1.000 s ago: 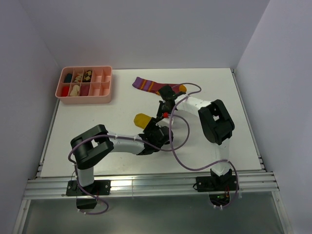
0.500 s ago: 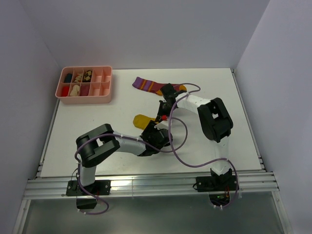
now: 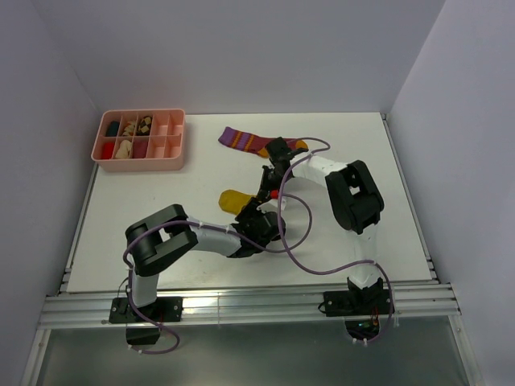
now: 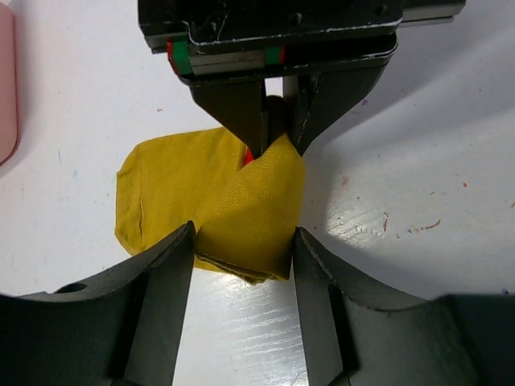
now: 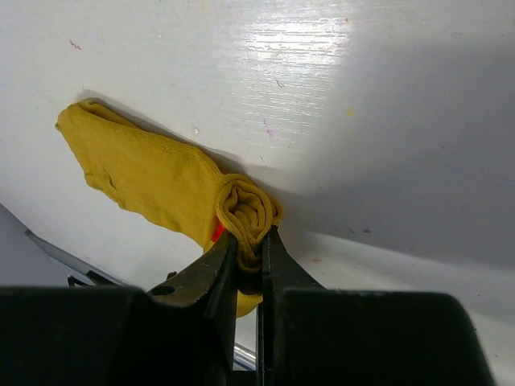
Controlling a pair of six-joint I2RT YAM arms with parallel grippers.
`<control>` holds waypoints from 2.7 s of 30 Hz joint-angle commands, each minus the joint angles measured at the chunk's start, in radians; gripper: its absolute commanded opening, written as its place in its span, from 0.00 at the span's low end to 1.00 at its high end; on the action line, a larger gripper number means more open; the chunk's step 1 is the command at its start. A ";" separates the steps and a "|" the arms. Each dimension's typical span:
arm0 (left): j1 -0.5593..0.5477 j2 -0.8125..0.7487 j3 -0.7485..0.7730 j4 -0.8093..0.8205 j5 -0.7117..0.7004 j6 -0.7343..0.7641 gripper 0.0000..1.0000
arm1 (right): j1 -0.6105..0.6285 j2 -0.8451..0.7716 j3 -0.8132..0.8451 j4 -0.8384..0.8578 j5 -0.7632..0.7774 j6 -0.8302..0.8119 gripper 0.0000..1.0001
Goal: Roll the socks
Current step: Roll the sock at the center of the board.
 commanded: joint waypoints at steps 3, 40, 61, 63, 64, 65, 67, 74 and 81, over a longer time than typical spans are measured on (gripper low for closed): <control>-0.003 0.025 0.045 -0.013 0.006 -0.006 0.55 | 0.000 0.049 0.023 -0.052 0.025 -0.055 0.00; 0.451 -0.292 -0.202 -0.183 0.932 -0.563 0.01 | -0.080 -0.325 -0.264 0.470 0.081 0.048 0.68; 0.722 -0.292 -0.378 -0.081 1.254 -0.727 0.01 | 0.093 -0.235 -0.248 0.529 0.034 -0.059 0.58; 0.726 -0.288 -0.381 -0.078 1.257 -0.729 0.01 | 0.101 -0.210 -0.245 0.523 0.048 0.007 0.60; 0.727 -0.286 -0.380 -0.081 1.256 -0.729 0.01 | 0.104 -0.199 -0.242 0.505 0.072 0.082 0.61; 0.729 -0.286 -0.380 -0.081 1.256 -0.727 0.01 | 0.106 -0.180 -0.242 0.499 0.068 0.112 0.61; 0.730 -0.277 -0.372 -0.088 1.259 -0.723 0.01 | 0.110 -0.166 -0.241 0.487 0.080 0.177 0.63; 0.730 -0.254 -0.371 -0.070 1.279 -0.736 0.01 | 0.150 -0.103 -0.166 0.413 0.135 0.245 0.65; 0.730 -0.229 -0.358 -0.041 1.287 -0.764 0.01 | 0.175 -0.054 -0.112 0.347 0.154 0.281 0.63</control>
